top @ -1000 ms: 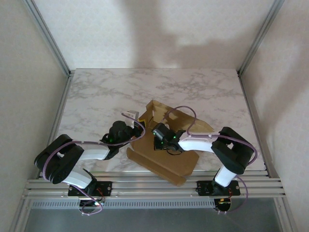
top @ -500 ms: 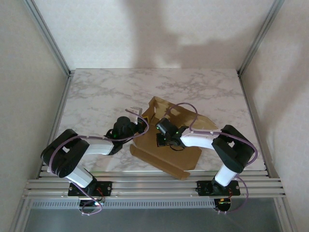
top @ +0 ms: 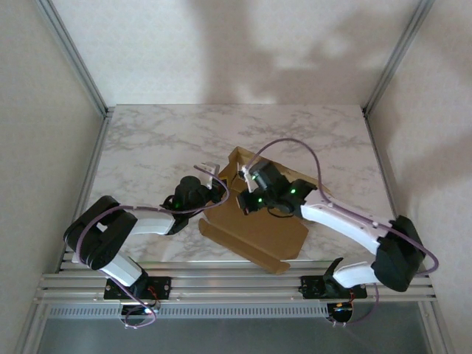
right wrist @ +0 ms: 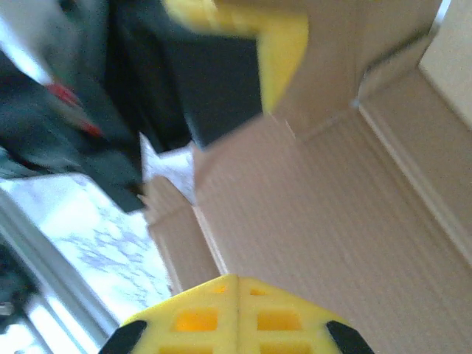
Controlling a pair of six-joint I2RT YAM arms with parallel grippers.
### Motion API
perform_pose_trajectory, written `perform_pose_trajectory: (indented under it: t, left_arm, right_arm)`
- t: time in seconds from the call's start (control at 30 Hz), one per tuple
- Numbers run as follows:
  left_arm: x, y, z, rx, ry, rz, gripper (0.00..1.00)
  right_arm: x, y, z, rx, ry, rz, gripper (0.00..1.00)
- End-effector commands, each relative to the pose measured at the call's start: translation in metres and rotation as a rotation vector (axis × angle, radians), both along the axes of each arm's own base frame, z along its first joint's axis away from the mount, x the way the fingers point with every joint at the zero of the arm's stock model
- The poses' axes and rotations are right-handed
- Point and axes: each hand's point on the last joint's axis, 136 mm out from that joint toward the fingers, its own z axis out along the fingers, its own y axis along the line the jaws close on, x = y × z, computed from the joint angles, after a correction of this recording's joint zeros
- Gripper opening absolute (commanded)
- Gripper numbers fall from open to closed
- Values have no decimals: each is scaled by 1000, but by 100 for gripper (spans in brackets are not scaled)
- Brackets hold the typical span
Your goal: Fold the paper box
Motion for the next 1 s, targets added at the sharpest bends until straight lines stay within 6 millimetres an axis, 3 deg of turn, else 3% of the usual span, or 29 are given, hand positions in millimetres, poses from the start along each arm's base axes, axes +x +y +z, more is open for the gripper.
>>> perform_pose_trajectory:
  t: [0.0, 0.1, 0.2, 0.37, 0.5, 0.6, 0.73, 0.97]
  left_arm:
    - [-35, 16, -83, 191, 257, -47, 9]
    - [-35, 14, -81, 192, 248, -67, 10]
    - [-35, 13, -82, 199, 246, -78, 10]
    - [-33, 13, -81, 201, 248, -83, 10]
    - [-32, 15, -79, 198, 249, -78, 10]
    - [-31, 15, -79, 197, 251, -79, 10]
    - [-29, 17, -77, 195, 251, -73, 10]
    - [-25, 18, -73, 187, 252, -73, 10]
  right_arm:
    - [9, -15, 46, 36, -29, 24, 3]
    - [36, -26, 84, 78, -67, -21, 5]
    - [69, -35, 106, 82, -82, -84, 6]
    - [128, -44, 96, 63, -22, -180, 8]
    - [152, -36, 74, 56, 15, -185, 9]
    - [159, -30, 58, 59, 52, -174, 9]
    - [154, -21, 44, 76, 98, -124, 9]
    - [136, -15, 37, 135, 108, -58, 19]
